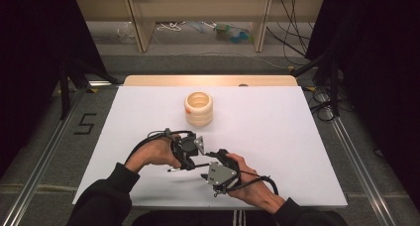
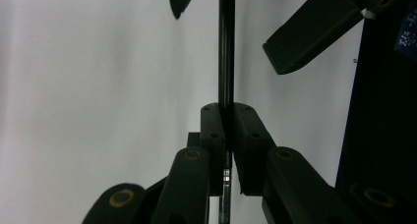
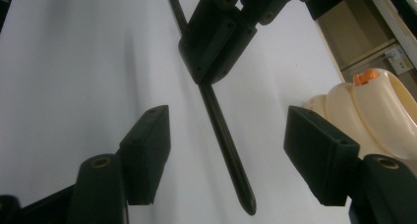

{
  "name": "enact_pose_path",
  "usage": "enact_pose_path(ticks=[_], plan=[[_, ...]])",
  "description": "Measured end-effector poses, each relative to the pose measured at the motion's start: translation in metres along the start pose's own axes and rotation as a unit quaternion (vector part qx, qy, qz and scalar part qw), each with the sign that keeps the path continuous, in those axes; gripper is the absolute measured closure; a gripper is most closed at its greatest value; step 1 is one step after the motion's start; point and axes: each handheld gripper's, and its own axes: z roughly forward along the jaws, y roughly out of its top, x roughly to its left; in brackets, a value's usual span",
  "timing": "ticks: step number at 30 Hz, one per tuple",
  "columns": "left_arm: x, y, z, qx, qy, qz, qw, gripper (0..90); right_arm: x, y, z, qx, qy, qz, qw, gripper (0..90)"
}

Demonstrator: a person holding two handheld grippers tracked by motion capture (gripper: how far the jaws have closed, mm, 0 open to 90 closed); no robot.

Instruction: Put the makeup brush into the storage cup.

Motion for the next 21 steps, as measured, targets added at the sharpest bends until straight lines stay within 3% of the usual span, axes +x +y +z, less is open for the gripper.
enact_pose_path(ticks=[4, 5, 6, 7, 8, 10, 11, 12, 13, 16, 17, 18, 19, 21], plan=[[-0.0011, 0.0008, -0.0002, -0.001, -0.002, 0.000, 1.0000, 83.7, 0.0005, 0.0009, 0.0013, 0.004, 0.005, -0.009, 0.9999, 40.3], [-0.0016, 0.0006, -0.0012, 0.003, 0.002, 0.000, 1.0000, 83.7, 0.0025, 0.0015, 0.0008, 0.008, -0.001, 0.006, 0.9999, 40.5], [-0.0016, 0.0006, -0.0015, 0.004, 0.001, 0.000, 1.0000, 83.7, -0.0023, 0.0024, 0.0021, 0.008, -0.005, -0.036, 0.9993, 42.1], [-0.0016, 0.0007, -0.0016, 0.003, 0.002, -0.001, 1.0000, 83.7, -0.0042, 0.0021, 0.0019, 0.013, -0.002, -0.054, 0.9985, 43.1], [-0.0017, 0.0008, -0.0014, 0.001, 0.002, -0.001, 1.0000, 83.7, -0.0046, 0.0024, 0.0023, 0.013, -0.006, -0.064, 0.9978, 44.0], [-0.0018, 0.0010, -0.0008, 0.000, -0.001, 0.002, 1.0000, 83.7, -0.0035, 0.0026, 0.0023, 0.016, -0.011, -0.062, 0.9979, 44.9], [-0.0024, 0.0008, -0.0008, 0.000, -0.003, 0.001, 1.0000, 83.7, -0.0038, 0.0032, 0.0040, 0.018, -0.006, -0.084, 0.9963, 46.4], [-0.0025, 0.0009, -0.0008, 0.000, -0.004, 0.002, 1.0000, 83.7, 0.0004, 0.0031, 0.0031, 0.030, -0.009, -0.059, 0.9978, 47.0], [-0.0025, 0.0009, -0.0008, 0.000, -0.004, 0.002, 1.0000, 83.7, -0.0011, 0.0038, 0.0043, 0.025, -0.011, -0.077, 0.9967, 47.6], [-0.0025, 0.0007, -0.0007, 0.000, -0.005, 0.005, 1.0000, 83.7, -0.0017, 0.0038, 0.0057, 0.026, -0.005, -0.092, 0.9954, 49.2], [-0.0024, 0.0007, -0.0009, 0.000, -0.004, 0.005, 1.0000, 83.7, 0.0047, 0.0029, 0.0046, 0.045, -0.005, -0.049, 0.9978, 51.4], [-0.0023, 0.0007, -0.0009, 0.000, -0.005, 0.005, 1.0000, 83.7, 0.0047, 0.0029, 0.0046, 0.045, -0.005, -0.049, 0.9978, 51.4], [-0.0023, 0.0005, -0.0007, 0.001, -0.006, 0.005, 1.0000, 83.7, 0.0008, 0.0043, 0.0054, 0.037, -0.010, -0.079, 0.9961, 52.2], [-0.0027, 0.0006, -0.0002, 0.002, -0.007, 0.005, 1.0000, 83.7, 0.0002, 0.0058, 0.0061, 0.031, -0.011, -0.090, 0.9954, 53.0]])
